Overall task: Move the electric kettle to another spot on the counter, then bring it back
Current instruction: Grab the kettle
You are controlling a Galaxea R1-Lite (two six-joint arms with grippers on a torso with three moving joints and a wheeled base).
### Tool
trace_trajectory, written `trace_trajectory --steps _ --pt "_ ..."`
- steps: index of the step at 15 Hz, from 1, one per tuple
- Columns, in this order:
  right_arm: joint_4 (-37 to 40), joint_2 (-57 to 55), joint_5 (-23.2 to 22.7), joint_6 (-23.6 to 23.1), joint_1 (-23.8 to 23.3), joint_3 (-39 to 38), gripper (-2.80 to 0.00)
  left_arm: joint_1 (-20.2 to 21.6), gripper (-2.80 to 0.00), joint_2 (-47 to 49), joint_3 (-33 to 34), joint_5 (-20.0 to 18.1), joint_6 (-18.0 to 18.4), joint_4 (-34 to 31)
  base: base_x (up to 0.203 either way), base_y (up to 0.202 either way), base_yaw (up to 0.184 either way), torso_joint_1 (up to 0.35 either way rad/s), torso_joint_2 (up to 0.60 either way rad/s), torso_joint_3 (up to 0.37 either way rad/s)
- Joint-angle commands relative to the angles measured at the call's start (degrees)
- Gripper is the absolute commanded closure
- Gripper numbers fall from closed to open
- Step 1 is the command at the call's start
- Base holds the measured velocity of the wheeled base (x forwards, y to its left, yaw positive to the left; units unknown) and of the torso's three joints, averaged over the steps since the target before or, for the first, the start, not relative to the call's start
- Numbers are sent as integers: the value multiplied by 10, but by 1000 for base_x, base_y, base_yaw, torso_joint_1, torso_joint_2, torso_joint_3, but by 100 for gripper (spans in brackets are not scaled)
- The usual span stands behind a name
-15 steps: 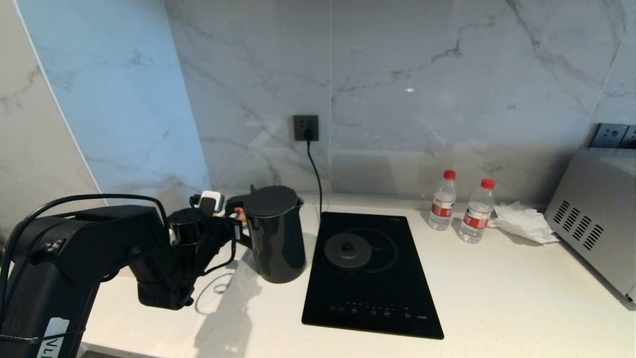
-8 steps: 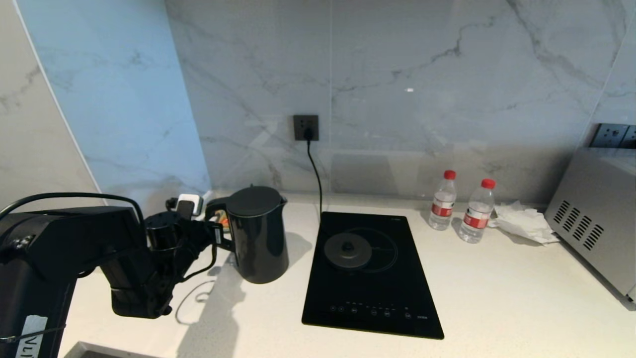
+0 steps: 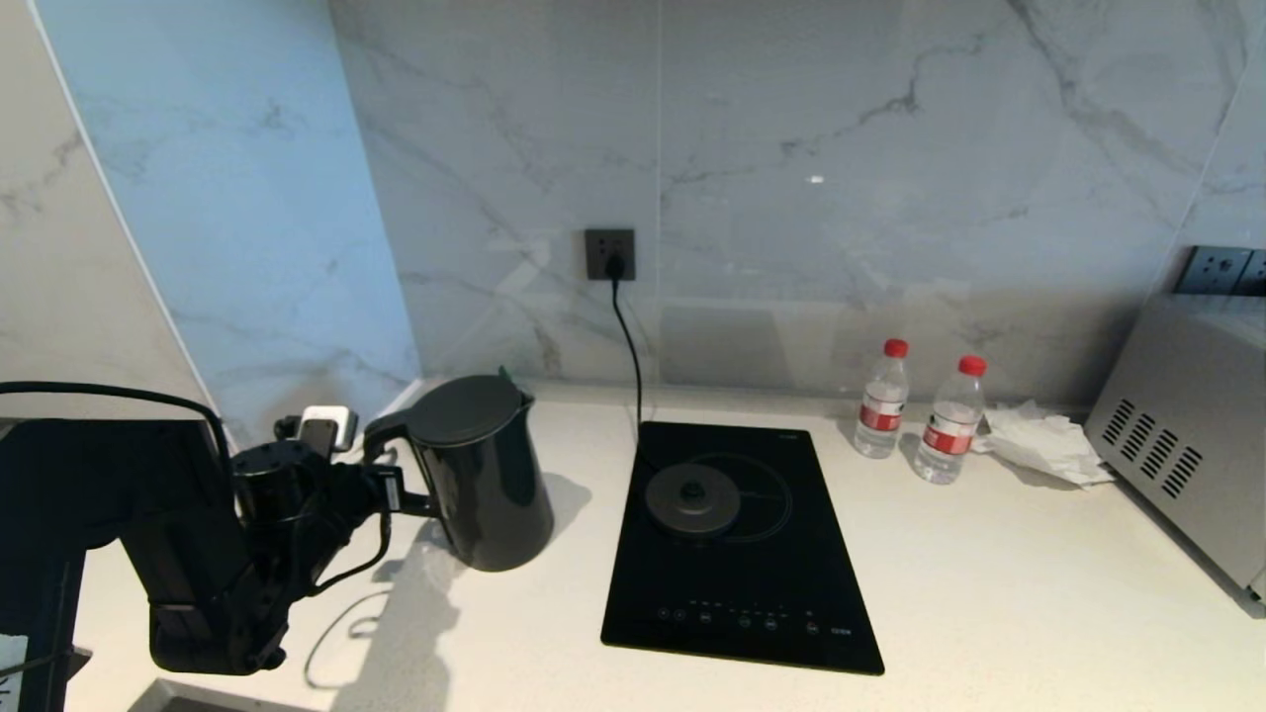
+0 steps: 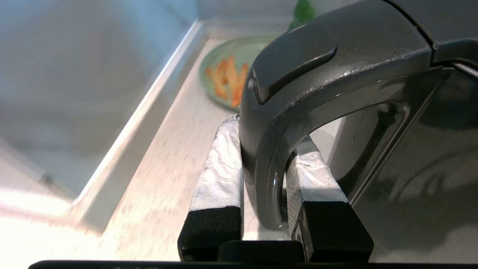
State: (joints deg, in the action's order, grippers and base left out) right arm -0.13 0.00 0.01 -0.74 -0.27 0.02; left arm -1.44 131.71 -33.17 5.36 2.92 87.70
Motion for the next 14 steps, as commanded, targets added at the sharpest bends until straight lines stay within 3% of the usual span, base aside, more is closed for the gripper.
trace_trajectory --steps 1,3,10,14 --pt "0 0 0 0 0 0 0 2 0 -12 34 34 -9 0 0 0 0 0 0 0" --pt "0 0 0 0 0 1 0 2 0 -14 48 60 -22 0 0 0 0 0 0 0" --pt "0 0 0 0 0 0 0 -38 0 -53 -6 61 -16 0 0 0 0 0 0 0" --pt "0 0 0 0 0 1 0 -44 0 -67 6 61 -11 0 0 0 0 0 0 0"
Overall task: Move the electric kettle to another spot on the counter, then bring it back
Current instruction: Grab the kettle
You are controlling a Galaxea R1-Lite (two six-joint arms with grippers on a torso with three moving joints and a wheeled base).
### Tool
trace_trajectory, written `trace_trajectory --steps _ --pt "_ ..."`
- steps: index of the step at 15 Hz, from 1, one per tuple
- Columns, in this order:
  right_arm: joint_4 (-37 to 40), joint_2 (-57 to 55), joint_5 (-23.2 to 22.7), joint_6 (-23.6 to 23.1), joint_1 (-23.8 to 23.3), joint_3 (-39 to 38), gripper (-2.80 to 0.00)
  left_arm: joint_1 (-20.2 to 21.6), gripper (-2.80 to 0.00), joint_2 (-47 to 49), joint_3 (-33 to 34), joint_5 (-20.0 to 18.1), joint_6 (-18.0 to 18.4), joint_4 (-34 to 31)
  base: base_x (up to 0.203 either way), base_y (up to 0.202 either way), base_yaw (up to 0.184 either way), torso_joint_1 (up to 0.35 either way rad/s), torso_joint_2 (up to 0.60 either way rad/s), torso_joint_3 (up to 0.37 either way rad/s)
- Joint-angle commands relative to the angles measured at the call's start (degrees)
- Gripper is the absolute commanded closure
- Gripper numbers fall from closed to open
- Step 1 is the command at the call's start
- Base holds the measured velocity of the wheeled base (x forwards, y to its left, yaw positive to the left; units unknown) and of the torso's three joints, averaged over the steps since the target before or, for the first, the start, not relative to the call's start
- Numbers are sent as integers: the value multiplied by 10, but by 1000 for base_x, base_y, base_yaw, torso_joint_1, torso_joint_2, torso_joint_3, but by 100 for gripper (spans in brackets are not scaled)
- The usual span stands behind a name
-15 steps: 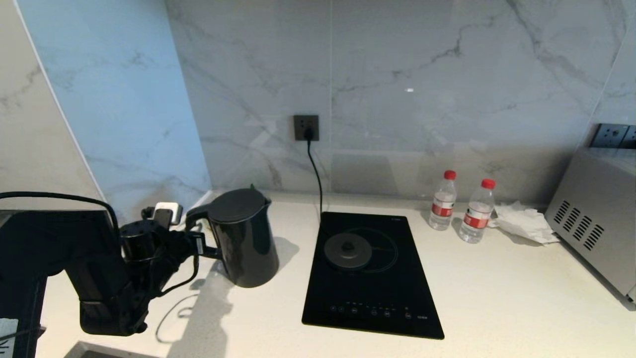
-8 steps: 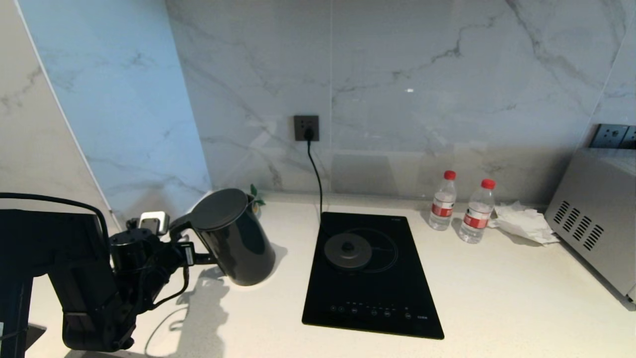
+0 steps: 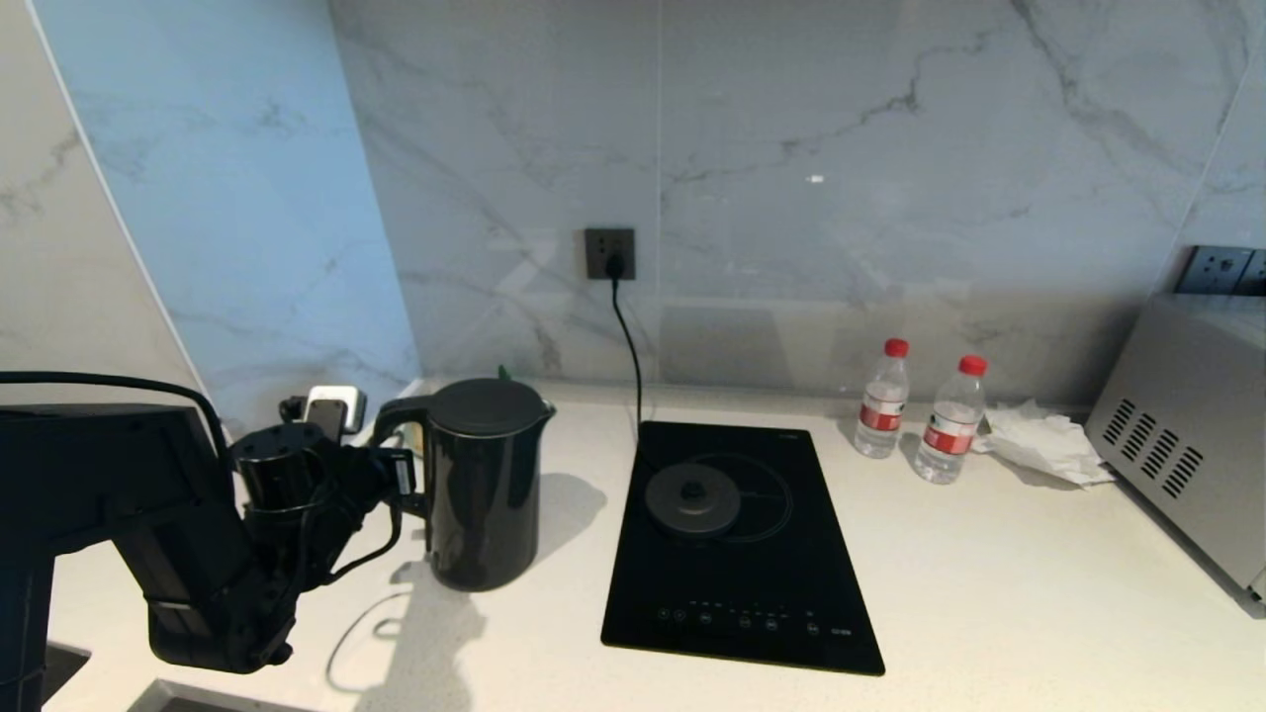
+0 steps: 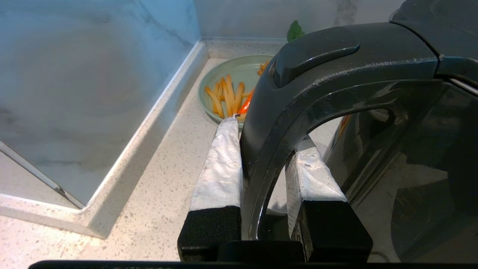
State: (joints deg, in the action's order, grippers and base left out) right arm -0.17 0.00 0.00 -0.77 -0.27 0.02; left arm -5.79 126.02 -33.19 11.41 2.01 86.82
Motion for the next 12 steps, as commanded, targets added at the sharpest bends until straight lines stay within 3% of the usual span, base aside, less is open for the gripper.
trace_trajectory --steps 1,12 --pt "0 0 0 0 0 1 0 -1 0 -12 14 -1 -2 8 0 0 0 0 0 0" --pt "0 0 0 0 0 1 0 -1 0 12 49 13 -30 8 0 0 0 0 0 0"
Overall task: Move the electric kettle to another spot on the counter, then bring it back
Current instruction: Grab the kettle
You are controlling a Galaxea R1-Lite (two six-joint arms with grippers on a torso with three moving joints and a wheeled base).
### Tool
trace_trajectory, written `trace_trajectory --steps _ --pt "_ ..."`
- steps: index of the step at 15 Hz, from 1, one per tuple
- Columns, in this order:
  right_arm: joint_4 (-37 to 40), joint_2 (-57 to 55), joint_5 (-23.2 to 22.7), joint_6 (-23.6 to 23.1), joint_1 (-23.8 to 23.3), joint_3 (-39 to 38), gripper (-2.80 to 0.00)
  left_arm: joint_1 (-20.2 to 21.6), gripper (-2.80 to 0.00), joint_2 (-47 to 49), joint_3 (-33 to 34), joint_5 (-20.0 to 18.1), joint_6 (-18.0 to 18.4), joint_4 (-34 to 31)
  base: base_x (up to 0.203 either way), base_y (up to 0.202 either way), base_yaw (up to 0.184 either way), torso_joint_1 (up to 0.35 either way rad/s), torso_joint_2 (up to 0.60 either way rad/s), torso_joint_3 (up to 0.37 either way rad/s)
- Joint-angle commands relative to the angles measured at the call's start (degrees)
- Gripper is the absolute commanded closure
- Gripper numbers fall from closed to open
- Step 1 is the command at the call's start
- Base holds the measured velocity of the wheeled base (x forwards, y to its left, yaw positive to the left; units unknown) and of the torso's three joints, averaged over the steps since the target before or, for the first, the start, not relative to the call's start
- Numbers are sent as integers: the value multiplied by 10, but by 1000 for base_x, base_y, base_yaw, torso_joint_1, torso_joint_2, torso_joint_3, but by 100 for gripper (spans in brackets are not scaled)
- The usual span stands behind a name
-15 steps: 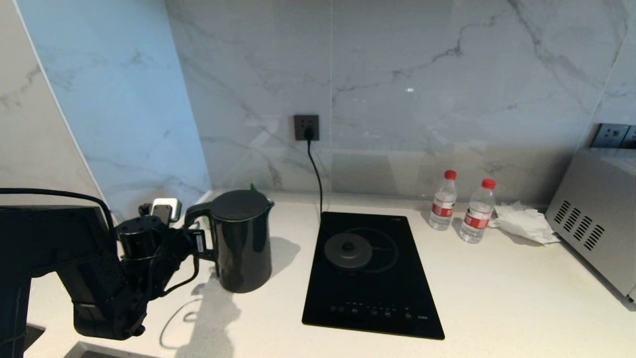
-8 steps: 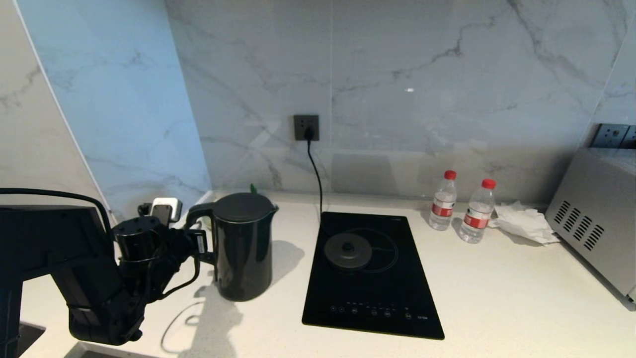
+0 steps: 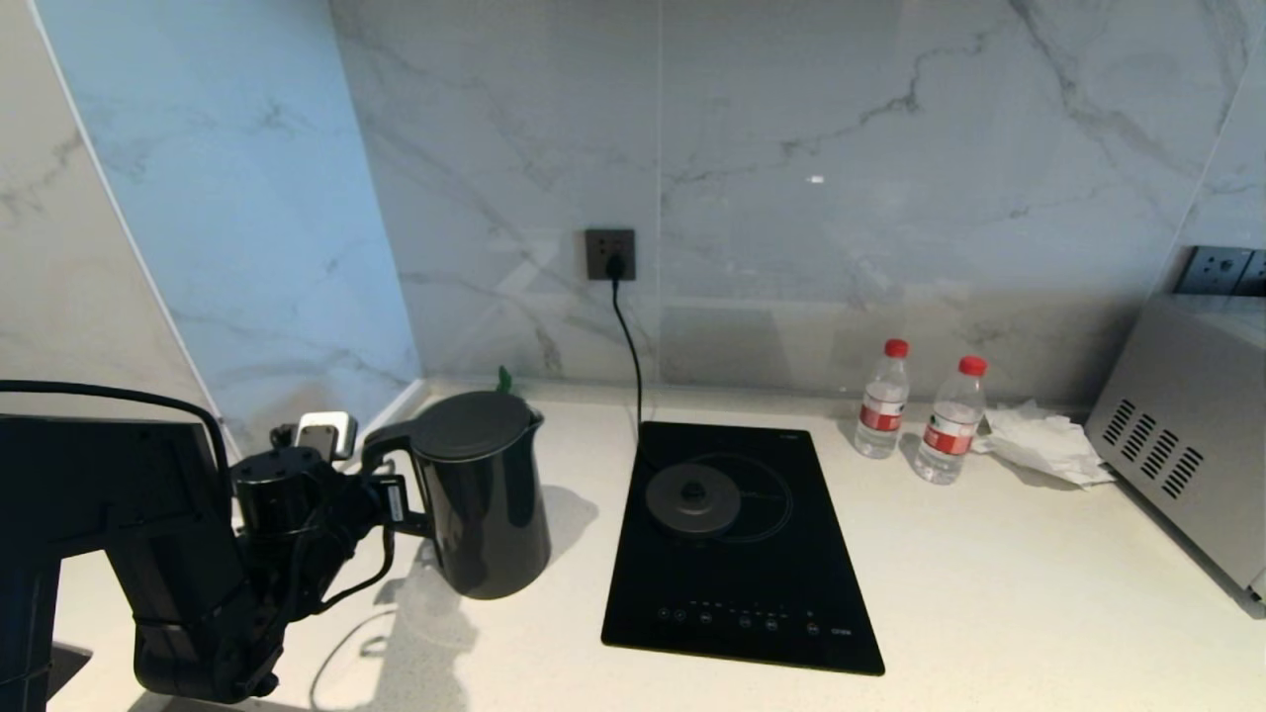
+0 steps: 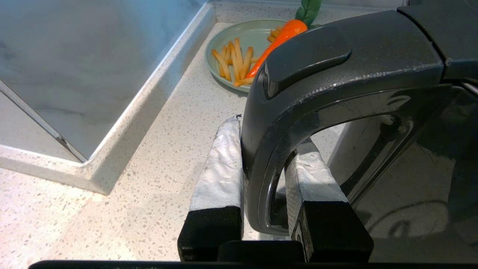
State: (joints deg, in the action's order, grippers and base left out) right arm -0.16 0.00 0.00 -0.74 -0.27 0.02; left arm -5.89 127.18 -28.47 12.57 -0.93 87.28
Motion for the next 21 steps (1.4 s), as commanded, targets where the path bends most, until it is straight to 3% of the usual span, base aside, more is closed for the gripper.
trace_trajectory --steps 1,2,3,16,21 --pt "0 0 0 0 0 0 0 0 0 0 2 1 0 4 0 0 0 0 0 0" --pt "0 0 0 0 0 0 0 1 0 -1 1 1 1 4 0 0 0 0 0 0" --pt "0 0 0 0 0 0 0 1 -280 -1 3 -2 1 4 0 0 0 0 0 0" --pt "0 0 0 0 0 0 0 13 -280 50 -64 -3 1 4 0 0 0 0 0 0" --pt "0 0 0 0 1 0 0 16 -280 50 -58 -18 0 4 0 0 0 0 0 0"
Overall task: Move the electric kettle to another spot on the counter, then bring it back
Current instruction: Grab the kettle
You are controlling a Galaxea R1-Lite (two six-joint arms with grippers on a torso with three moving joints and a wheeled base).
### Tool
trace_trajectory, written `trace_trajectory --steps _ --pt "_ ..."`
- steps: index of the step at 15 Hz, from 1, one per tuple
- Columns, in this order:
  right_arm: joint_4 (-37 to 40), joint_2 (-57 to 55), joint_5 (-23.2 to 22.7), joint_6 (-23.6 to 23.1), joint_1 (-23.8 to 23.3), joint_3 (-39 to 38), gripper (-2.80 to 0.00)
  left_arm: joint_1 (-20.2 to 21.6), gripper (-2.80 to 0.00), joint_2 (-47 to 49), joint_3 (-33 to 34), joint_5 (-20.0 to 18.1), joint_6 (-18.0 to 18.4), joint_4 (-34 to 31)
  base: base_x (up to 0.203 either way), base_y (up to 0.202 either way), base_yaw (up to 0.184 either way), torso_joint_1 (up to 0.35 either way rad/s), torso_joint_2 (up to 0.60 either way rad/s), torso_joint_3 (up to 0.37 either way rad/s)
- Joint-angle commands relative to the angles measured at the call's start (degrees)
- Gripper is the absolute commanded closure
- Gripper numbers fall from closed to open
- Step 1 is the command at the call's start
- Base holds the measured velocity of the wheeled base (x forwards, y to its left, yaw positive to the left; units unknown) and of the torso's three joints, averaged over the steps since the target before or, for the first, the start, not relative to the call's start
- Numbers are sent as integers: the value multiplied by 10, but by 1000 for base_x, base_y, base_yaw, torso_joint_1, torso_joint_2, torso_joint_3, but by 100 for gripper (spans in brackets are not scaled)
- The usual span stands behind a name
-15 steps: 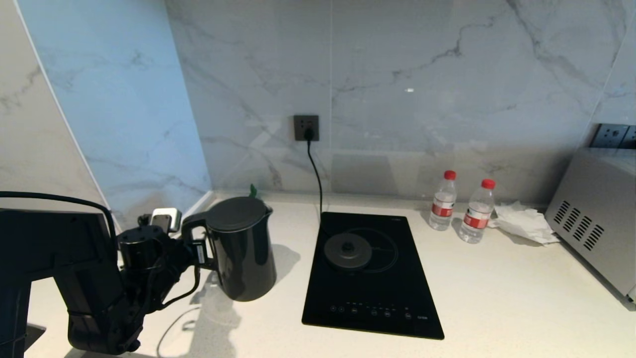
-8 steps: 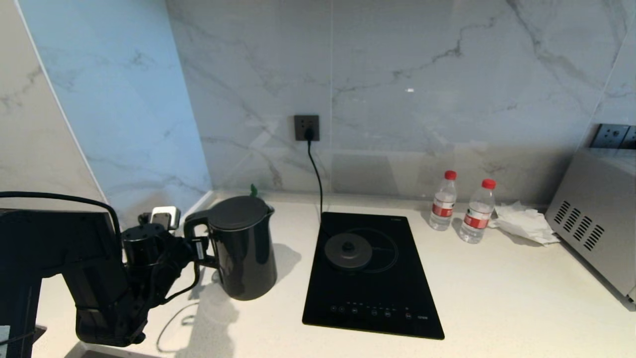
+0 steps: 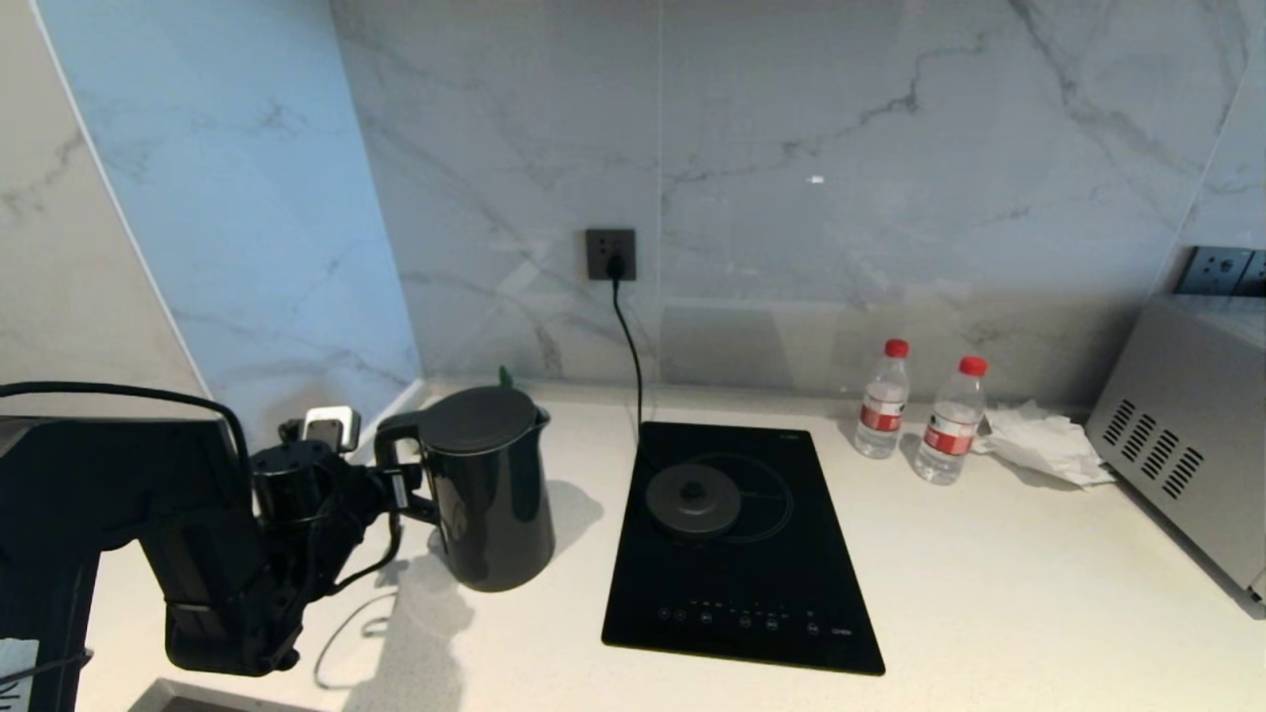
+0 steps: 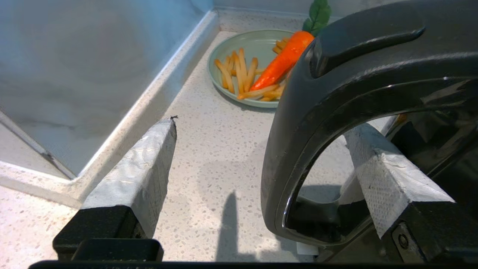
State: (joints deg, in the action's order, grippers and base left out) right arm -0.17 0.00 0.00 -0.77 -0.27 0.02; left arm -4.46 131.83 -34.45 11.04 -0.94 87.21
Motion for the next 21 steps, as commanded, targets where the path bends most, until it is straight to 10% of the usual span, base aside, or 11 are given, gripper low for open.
trace_trajectory --steps 1,21 --pt "0 0 0 0 0 0 0 8 -280 3 4 -17 0 5 0 0 0 0 0 0" --pt "0 0 0 0 0 0 0 31 -280 38 -46 -59 1 5 0 0 0 0 0 0"
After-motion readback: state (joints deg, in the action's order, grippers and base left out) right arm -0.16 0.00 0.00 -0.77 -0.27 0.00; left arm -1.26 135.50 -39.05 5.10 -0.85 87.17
